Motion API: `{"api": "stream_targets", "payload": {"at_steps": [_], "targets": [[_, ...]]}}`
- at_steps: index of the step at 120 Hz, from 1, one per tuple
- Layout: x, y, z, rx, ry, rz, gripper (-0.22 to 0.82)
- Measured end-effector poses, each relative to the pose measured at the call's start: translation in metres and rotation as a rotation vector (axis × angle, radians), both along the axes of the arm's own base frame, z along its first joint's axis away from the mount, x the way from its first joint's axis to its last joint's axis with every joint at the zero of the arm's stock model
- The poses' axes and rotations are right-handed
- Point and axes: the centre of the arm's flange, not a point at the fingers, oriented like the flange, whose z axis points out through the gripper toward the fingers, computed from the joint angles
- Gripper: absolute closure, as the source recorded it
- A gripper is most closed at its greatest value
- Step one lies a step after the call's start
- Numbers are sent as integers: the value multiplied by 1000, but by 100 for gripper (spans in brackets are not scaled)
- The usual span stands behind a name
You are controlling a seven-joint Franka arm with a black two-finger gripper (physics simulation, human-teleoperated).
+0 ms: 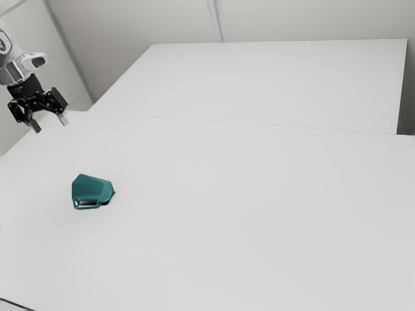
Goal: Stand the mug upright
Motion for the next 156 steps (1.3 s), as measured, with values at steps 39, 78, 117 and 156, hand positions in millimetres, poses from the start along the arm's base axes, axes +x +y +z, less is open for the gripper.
{"api": "stream_targets", "payload": {"at_steps": [39,78,117,156], "targets": [[-49,116,-64,-233,-33,54,0],[-52,176,-137,-441,-120,-37,0],[-19,155,-193,-566,-223,-193,0],[-12,144,-239,-612,-253,-256,0]]}}
